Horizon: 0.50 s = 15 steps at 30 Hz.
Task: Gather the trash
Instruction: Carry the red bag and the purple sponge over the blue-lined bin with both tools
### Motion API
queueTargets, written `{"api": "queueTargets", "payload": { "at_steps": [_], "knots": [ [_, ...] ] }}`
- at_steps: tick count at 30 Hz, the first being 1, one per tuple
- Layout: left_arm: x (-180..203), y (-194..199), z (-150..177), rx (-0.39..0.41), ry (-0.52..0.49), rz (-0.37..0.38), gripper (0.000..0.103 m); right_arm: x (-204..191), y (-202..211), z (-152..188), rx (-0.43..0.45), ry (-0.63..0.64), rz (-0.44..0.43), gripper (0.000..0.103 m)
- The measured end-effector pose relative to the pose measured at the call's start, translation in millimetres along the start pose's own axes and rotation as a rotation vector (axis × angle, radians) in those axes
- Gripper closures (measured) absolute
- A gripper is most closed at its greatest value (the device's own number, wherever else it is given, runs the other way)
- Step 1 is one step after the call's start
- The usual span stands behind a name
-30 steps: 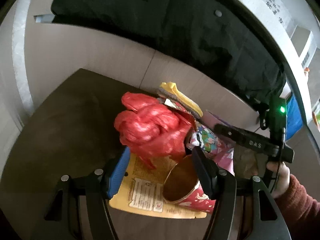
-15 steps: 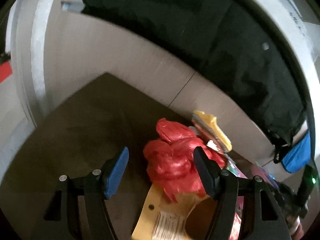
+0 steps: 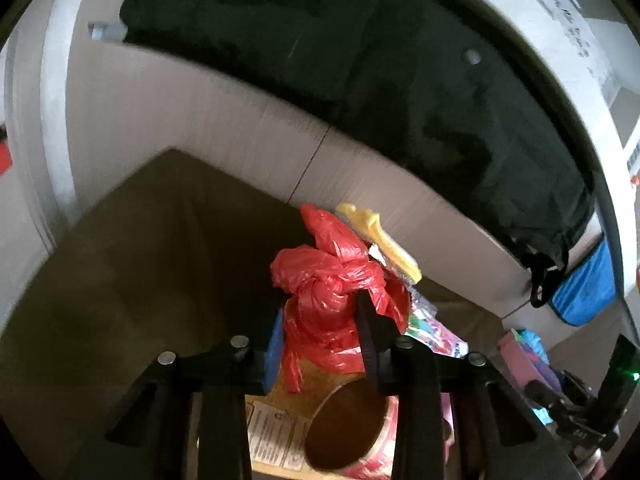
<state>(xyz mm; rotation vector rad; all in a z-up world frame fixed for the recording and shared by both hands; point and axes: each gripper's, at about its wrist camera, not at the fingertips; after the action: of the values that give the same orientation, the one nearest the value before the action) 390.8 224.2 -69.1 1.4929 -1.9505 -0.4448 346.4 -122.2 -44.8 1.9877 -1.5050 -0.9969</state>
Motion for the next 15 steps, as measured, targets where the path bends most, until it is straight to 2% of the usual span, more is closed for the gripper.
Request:
{"api": "queueTargets", "payload": {
  "at_steps": [6, 15],
  "knots": [
    [23, 42, -8, 0.063, -0.067, -0.061, 0.070, -3, 17, 6, 0.027, 0.022, -0.018, 0.040],
    [81, 99, -12, 0.152, -0.191, -0.090, 0.070, -11, 53, 13, 0.091, 0.047, -0.043, 0.040]
  ]
}}
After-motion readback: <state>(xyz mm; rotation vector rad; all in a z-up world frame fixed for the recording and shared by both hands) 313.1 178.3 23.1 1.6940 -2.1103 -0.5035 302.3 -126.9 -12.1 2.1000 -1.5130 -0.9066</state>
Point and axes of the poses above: each gripper's, at about its wrist camera, not at the fingertips, and y roughly against the way its jaws point, x to its right, z to its underside, and after that the axes turned 15 degrees about -y, right-handed
